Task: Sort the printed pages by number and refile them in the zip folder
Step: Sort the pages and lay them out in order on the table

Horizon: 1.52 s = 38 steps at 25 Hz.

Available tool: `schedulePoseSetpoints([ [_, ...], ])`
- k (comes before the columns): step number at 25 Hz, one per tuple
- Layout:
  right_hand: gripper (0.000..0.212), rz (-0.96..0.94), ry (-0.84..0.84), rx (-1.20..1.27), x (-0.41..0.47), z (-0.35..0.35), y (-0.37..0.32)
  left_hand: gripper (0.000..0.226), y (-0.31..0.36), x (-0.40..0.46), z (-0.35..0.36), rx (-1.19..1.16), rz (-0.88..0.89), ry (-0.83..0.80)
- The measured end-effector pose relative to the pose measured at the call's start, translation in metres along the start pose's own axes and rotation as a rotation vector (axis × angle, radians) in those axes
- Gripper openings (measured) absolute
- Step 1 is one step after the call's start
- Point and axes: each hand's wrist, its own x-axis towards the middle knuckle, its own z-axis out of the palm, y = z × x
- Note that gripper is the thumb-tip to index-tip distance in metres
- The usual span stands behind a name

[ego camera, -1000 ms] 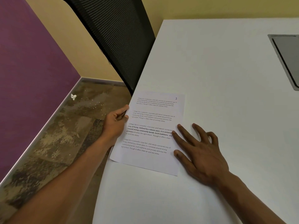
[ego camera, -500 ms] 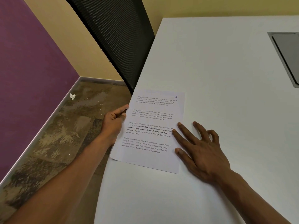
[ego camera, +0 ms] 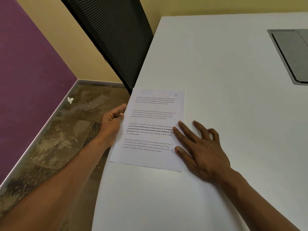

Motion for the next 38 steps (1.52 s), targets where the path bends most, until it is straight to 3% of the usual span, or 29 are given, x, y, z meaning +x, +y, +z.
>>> schedulePoseSetpoints([
  [4, 0.060, 0.017, 0.035, 0.024, -0.001, 0.003, 0.001, 0.043, 0.003, -0.011, 0.000, 0.191, 0.092, -0.016],
  [8, 0.067, 0.056, 0.071, 0.089, -0.005, 0.004, -0.001, 0.051, 0.002, -0.044, 0.004, 0.757, 0.582, 0.009],
  [13, 0.066, 0.186, 0.165, 0.170, -0.034, 0.009, -0.011, 0.059, -0.011, -0.121, 0.041, 0.887, 0.835, -0.142],
  [16, 0.065, 0.299, 0.238, 0.296, -0.066, 0.016, -0.020, 0.062, -0.028, -0.160, 0.061, 0.916, 0.815, -0.153],
  [20, 0.059, 0.417, 0.328, 0.652, -0.119, 0.004, -0.019, 0.064, -0.039, -0.203, 0.088, 0.919, 0.780, -0.159],
  [24, 0.048, 0.462, 0.488, 0.735, -0.178, -0.019, -0.012, 0.064, -0.044, -0.249, 0.116, 0.884, 0.750, -0.195],
  [33, 0.033, 0.815, 0.845, 0.652, -0.380, -0.035, 0.009, 0.048, -0.053, -0.396, 0.225, 0.686, 0.728, -0.510],
  [38, 0.027, 0.999, 0.859, 0.513, -0.473, -0.032, 0.040, 0.048, -0.051, -0.442, 0.275, 0.658, 0.740, -0.613],
])
